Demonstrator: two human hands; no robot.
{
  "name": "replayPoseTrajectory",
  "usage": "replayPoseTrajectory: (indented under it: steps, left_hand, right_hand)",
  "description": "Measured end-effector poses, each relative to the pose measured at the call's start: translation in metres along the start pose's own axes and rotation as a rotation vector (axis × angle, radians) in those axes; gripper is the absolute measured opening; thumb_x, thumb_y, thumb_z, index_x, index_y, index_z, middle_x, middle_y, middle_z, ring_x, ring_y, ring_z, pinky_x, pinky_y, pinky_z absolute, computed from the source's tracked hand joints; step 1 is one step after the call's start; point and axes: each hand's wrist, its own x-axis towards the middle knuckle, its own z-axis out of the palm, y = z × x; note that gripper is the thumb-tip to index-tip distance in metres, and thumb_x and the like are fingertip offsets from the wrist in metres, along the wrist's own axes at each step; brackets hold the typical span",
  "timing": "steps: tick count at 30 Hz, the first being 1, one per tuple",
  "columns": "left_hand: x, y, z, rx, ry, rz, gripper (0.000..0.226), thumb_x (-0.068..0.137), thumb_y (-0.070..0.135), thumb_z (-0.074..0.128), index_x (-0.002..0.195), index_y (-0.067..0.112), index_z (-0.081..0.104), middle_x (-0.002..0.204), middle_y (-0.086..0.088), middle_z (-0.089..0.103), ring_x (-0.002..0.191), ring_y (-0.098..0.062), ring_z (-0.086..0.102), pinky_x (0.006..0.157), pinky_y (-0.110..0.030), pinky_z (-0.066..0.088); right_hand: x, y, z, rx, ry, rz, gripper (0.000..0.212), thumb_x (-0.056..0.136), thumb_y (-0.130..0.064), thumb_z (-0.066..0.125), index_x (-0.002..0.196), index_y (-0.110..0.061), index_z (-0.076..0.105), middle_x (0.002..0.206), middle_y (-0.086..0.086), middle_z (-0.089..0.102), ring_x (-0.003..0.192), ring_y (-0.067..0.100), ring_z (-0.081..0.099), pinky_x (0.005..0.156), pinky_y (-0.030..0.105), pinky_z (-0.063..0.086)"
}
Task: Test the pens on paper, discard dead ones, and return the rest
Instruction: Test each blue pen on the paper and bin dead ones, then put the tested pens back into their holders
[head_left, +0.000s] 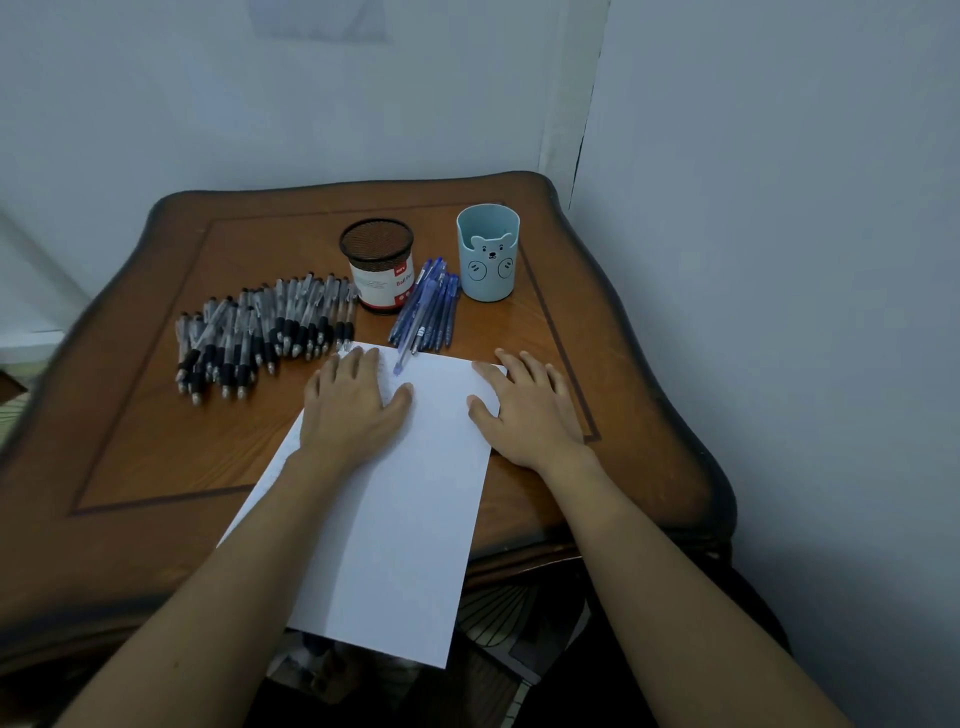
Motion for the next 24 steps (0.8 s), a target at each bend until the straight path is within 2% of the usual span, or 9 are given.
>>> replayPoseTrajectory:
  steps: [2,5,8,12,16,19,22,24]
  left_hand:
    - [-0.001,0.0,0.002,0.014,-0.002,0.011,0.058,0.095,0.053,0.043,0.142,0.019,0.046,0.153,-0.007,0.043,0.144,-0.029,0.032,0.117,-0.052,0.023]
    - [-0.002,0.0,0.0,0.014,0.01,0.024,0.059,0.094,0.054,0.041,0.141,0.019,0.048,0.153,-0.006,0.044,0.143,-0.029,0.033,0.116,-0.051,0.024]
    - [-0.002,-0.002,0.002,0.032,0.0,0.029,0.058,0.095,0.054,0.041,0.142,0.019,0.046,0.154,-0.006,0.043,0.145,-0.03,0.031,0.117,-0.052,0.023]
    - [-0.004,0.0,0.002,0.033,0.012,0.034,0.065,0.09,0.058,0.032,0.139,0.018,0.048,0.151,-0.007,0.046,0.143,-0.03,0.034,0.116,-0.052,0.026]
    - [-0.004,0.0,0.002,0.042,0.031,0.036,0.063,0.089,0.058,0.032,0.136,0.018,0.05,0.149,-0.006,0.049,0.141,-0.03,0.037,0.114,-0.052,0.029]
    - [-0.003,-0.001,0.002,0.049,0.033,0.033,0.06,0.091,0.057,0.035,0.135,0.02,0.05,0.149,-0.006,0.049,0.141,-0.029,0.038,0.114,-0.051,0.03]
    - [-0.004,0.0,0.002,0.05,0.034,0.028,0.06,0.092,0.056,0.038,0.137,0.019,0.05,0.151,-0.007,0.047,0.142,-0.03,0.037,0.115,-0.051,0.029]
    - [-0.004,0.001,0.001,0.049,0.036,0.028,0.06,0.092,0.056,0.038,0.137,0.019,0.05,0.151,-0.007,0.047,0.142,-0.03,0.037,0.115,-0.051,0.029]
  right_hand:
    - [0.002,-0.001,-0.001,0.049,-0.004,0.022,0.055,0.1,-0.057,0.037,0.151,-0.039,0.034,0.164,-0.006,0.023,0.152,0.02,0.013,0.122,0.044,0.005]
    - [0.009,-0.004,-0.011,0.177,0.015,0.084,0.047,0.094,-0.048,0.051,0.141,-0.041,0.046,0.155,-0.008,0.038,0.145,0.018,0.026,0.118,0.045,0.014]
    - [0.028,-0.011,-0.025,0.384,0.113,0.167,0.046,0.093,-0.037,0.058,0.138,-0.036,0.049,0.146,-0.007,0.048,0.137,0.02,0.038,0.113,0.049,0.025]
    - [0.066,-0.016,-0.038,0.558,0.335,0.188,0.065,0.092,-0.022,0.064,0.15,-0.027,0.035,0.155,0.003,0.035,0.141,0.023,0.034,0.111,0.043,0.039]
    - [0.105,-0.016,-0.043,0.497,0.431,0.175,0.083,0.093,-0.019,0.066,0.158,-0.027,0.015,0.164,0.011,0.013,0.15,0.031,0.018,0.116,0.044,0.033]
    - [0.124,-0.014,-0.037,0.431,0.401,0.204,0.072,0.097,-0.025,0.063,0.156,-0.028,0.022,0.164,0.01,0.017,0.149,0.03,0.023,0.116,0.046,0.034]
    - [0.129,-0.013,-0.03,0.432,0.498,0.189,0.049,0.098,-0.03,0.061,0.143,-0.022,0.044,0.151,0.006,0.042,0.134,0.025,0.045,0.106,0.045,0.049]
    - [0.13,-0.016,-0.032,0.453,0.584,0.202,0.04,0.098,-0.032,0.062,0.135,-0.019,0.052,0.14,0.003,0.055,0.124,0.02,0.055,0.099,0.043,0.053]
